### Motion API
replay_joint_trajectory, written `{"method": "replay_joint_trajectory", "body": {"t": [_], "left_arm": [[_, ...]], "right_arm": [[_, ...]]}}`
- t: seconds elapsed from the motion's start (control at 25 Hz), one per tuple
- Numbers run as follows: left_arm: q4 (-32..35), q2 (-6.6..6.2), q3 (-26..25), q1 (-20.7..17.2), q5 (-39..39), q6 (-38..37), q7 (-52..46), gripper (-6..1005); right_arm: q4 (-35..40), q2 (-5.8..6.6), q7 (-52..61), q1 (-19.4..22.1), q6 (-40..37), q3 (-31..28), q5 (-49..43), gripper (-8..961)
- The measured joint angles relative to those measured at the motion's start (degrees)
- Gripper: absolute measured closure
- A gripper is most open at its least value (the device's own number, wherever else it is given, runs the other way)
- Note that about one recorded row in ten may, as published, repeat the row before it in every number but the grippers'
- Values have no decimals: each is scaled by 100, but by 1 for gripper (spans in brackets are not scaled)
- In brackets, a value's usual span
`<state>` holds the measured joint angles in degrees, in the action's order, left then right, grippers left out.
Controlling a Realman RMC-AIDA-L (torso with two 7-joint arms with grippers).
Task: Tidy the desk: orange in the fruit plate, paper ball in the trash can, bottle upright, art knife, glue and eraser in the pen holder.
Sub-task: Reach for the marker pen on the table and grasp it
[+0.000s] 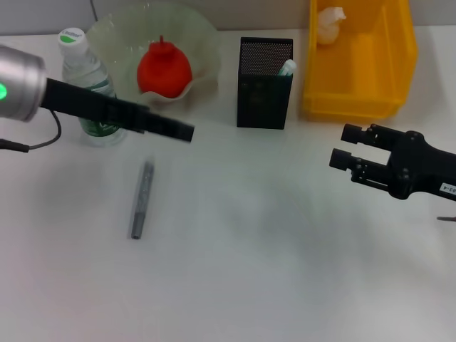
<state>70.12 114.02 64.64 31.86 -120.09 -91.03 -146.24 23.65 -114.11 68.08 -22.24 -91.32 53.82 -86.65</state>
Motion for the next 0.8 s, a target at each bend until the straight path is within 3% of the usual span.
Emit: {"method": "replay_joint_trajectory", "body": {"t": [0.04,0.08,0.16,0.24,0.28,0.32,0.8], "left_arm": [[-5,106,-6,259,-649,-98,-282,257],[-5,106,-6,259,-649,-98,-282,257],[-5,277,-15,531,-1435,-172,-553,257],[-5,277,-15,531,-1435,-172,-553,256],[-18,400,29,764,-2118,-231,-784,256],[-110,442,145,900,-2444,-250,-944,256],[-1195,470,1190,1391,-3143,378,-1549,261]], "right_arm": [[0,3,-17,4,0,-1,0,314],[0,4,-44,7,-1,-1,-1,314],[-1,5,-107,12,13,-37,-74,314],[-1,5,-120,12,25,-52,-109,314],[-1,5,-127,11,33,-55,-125,314],[-1,5,-133,9,44,-55,-136,314],[60,10,-190,22,54,-41,-150,314]]}}
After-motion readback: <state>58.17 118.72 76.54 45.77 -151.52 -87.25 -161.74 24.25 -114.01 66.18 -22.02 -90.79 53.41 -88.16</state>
